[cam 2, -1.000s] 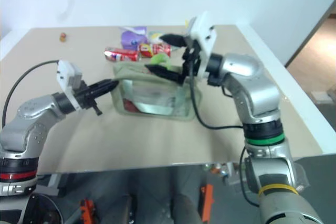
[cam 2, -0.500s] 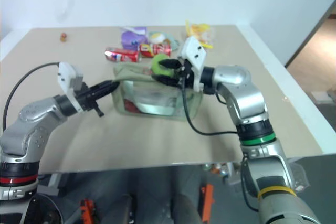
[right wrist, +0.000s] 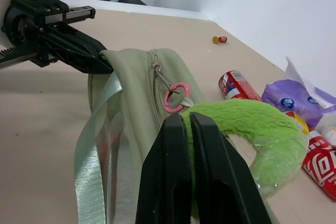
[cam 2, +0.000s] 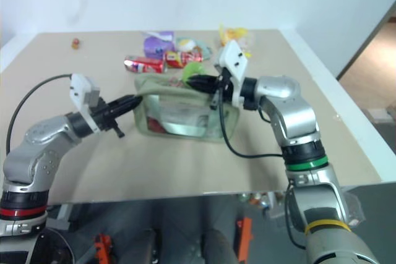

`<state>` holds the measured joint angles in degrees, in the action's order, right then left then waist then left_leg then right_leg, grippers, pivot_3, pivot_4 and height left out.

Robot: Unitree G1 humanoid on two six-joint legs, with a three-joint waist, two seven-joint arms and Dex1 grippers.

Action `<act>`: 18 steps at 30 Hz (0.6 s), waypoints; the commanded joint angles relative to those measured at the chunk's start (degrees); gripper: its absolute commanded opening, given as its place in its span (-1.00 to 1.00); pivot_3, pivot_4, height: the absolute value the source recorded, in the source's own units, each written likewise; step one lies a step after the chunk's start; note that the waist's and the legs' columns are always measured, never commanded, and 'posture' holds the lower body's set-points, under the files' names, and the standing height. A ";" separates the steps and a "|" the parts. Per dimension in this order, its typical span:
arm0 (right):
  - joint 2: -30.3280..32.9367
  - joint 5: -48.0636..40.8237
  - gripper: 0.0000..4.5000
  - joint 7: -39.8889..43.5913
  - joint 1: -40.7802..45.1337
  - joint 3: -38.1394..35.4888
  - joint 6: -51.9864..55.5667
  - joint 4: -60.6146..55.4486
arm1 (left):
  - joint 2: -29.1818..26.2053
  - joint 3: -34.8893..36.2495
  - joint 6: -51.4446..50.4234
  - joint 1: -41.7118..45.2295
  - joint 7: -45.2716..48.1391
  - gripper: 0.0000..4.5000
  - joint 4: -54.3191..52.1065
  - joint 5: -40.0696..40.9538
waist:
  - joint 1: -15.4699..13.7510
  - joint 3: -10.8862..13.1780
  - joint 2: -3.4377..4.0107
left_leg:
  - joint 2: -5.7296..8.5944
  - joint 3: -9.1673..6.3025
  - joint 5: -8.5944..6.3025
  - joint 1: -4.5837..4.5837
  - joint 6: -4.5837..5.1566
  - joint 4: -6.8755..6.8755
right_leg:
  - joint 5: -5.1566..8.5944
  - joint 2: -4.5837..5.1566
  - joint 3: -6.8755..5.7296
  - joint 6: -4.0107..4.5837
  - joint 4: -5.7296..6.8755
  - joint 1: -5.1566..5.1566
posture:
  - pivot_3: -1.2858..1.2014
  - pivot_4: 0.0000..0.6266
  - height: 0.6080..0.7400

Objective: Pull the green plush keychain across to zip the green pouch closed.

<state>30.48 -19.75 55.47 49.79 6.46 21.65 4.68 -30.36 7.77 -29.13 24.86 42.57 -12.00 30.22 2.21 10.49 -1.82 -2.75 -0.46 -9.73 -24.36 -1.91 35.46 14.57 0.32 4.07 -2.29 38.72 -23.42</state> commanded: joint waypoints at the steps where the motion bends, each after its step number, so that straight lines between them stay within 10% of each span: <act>1: 1.21 -0.74 -0.97 -0.19 0.50 -3.47 -1.26 -2.46 | 0.62 -0.20 -0.32 1.09 -0.68 -1.00 -1.65 0.99 | -0.05 0.00 0.00 | 0.00 0.00 0.00 0.00 0.00 0.00 | 0.00 0.00 0.00 0.00 0.00 0.00 | 0.03 -0.52 1.00; 18: 3.83 -2.48 -0.97 -1.62 -0.98 -7.25 0.05 -6.97 | 1.27 0.34 -0.55 0.98 -3.00 -1.00 -1.48 1.15 | -0.25 0.00 0.00 | 0.00 0.00 0.00 -0.02 0.00 -0.01 | 0.00 0.00 0.00 0.00 -0.01 -0.01 | 0.03 -0.52 1.00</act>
<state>32.77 -21.27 54.67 47.93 3.05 21.94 0.25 -29.14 7.61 -29.32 25.43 40.24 -12.00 30.66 1.96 10.49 -1.82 -2.75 -0.46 -9.73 -24.38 -1.91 35.45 14.57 0.32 4.07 -2.29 38.70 -23.43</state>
